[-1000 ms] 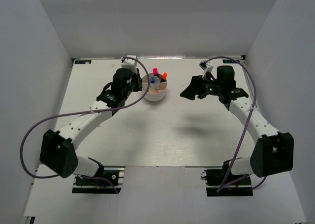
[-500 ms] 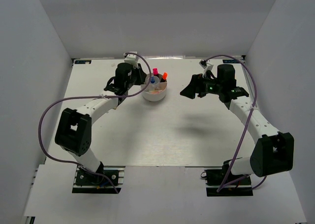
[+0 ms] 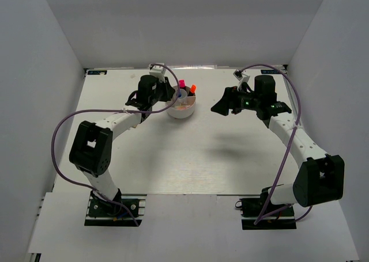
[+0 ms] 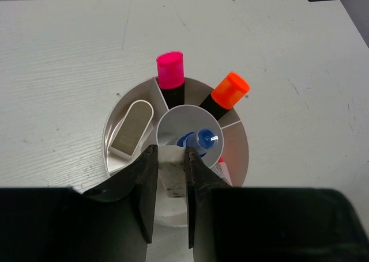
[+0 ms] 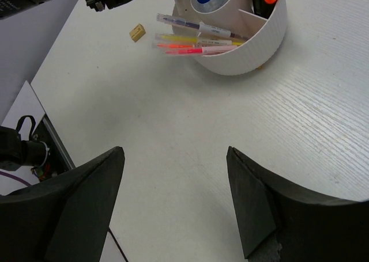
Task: Sort the stationery into containers
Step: Place the stationery in the storage box.
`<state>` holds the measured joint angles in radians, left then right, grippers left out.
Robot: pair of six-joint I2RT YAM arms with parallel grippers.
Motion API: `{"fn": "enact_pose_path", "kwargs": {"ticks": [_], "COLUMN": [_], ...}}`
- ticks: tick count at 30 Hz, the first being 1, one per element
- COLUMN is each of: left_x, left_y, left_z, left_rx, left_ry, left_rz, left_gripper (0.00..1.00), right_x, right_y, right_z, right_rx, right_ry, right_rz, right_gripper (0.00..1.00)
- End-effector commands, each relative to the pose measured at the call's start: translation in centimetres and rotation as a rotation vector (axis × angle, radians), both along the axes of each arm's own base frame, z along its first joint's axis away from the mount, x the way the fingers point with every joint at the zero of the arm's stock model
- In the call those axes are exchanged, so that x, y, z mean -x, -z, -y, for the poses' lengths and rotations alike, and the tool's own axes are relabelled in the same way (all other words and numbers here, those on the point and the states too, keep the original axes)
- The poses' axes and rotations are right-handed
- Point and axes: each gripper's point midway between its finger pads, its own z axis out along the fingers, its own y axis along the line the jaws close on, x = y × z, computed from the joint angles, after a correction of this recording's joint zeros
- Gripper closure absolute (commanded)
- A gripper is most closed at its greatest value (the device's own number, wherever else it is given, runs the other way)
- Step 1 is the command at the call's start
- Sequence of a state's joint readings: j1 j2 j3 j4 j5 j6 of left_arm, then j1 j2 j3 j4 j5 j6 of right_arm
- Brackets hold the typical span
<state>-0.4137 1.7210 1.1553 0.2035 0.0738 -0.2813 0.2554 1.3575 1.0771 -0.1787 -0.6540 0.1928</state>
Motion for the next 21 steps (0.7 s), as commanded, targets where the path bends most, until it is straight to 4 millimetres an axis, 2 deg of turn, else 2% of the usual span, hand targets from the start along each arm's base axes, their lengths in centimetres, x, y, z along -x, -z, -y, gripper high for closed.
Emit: {"fn": "enact_pose_path", "kwargs": {"ticks": [1,5,11,13,14,17,21], "left_x": [-0.7,-0.8,-0.9,-1.0,-1.0,-0.9,-0.2], "left_y": [-1.9,-1.1,-0.4,-0.4,-0.4,-0.6,-1.2], "left_z": [0.1,0.4,0.3,-0.1,-0.1,-0.6,-0.7], "left_rx": [0.024,0.022,0.027,0.030,0.029,0.035,0.041], "left_ry": [0.019,0.032,0.034,0.027,0.027,0.018,0.014], "left_rz": [0.058,0.044,0.005,0.005,0.002,-0.013,-0.034], "left_gripper": [1.00,0.98,0.82,0.75,0.66,0.49,0.38], "right_x": [0.0,0.0,0.1,0.1,0.1,0.0,0.0], "right_y": [-1.2,-1.2,-1.0,-1.0,-1.0,-1.1,-1.1], "right_z": [0.1,0.0,0.1,0.1,0.1,0.1,0.1], "right_rx": [-0.009,-0.010,-0.007,-0.006,-0.005,-0.007,-0.011], "right_ry": [-0.010,-0.011,-0.011,-0.010,-0.014,-0.013,-0.015], "right_rz": [0.053,0.051,0.051,0.052,0.055,0.055,0.053], "right_gripper": [0.23,0.23,0.23,0.23,0.23,0.23,0.23]}}
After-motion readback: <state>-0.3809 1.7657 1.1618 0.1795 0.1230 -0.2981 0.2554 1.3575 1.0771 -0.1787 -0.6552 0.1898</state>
